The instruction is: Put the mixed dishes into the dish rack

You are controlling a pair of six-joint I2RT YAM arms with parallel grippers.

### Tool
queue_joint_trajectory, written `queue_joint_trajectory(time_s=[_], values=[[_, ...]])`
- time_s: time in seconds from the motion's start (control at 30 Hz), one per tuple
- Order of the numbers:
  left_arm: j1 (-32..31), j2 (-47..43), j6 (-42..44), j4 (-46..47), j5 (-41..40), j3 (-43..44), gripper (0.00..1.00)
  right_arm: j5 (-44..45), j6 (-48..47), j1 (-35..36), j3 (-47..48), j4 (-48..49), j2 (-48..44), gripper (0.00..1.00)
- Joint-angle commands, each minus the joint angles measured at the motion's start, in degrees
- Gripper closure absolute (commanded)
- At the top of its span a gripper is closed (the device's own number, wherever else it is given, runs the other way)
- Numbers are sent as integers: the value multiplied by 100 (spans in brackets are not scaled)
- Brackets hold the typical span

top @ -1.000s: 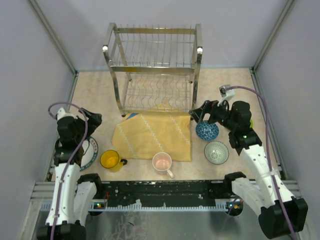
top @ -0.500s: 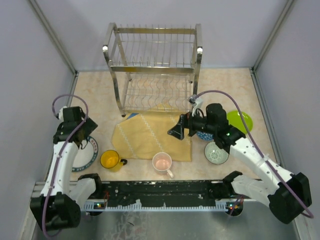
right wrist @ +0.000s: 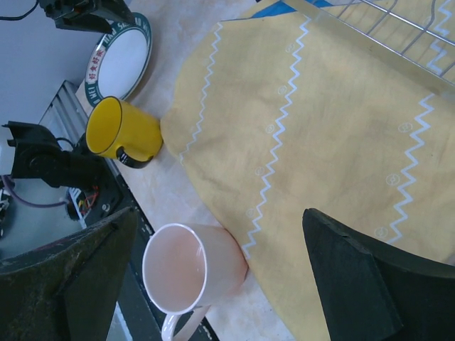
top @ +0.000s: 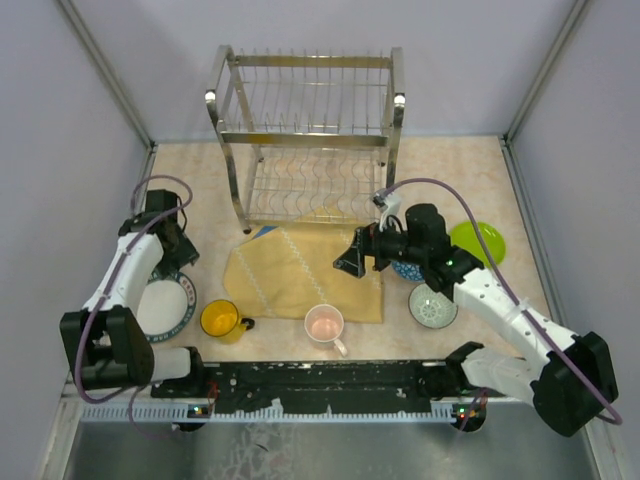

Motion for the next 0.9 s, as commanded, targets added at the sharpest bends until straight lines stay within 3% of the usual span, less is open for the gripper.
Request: queue_joint_trajectory(time_s=[0.0, 0.33, 0.87], values=[[-114, 276, -113, -336, -92, 86, 37, 38, -129, 22, 312, 183, 31, 0], [-379, 1486, -294, -763, -792, 428, 38, 92, -241, 22, 253, 164, 3, 0], [-592, 2129, -168, -298, -1137, 248, 41, 191, -412, 22, 188, 90, -38, 0]])
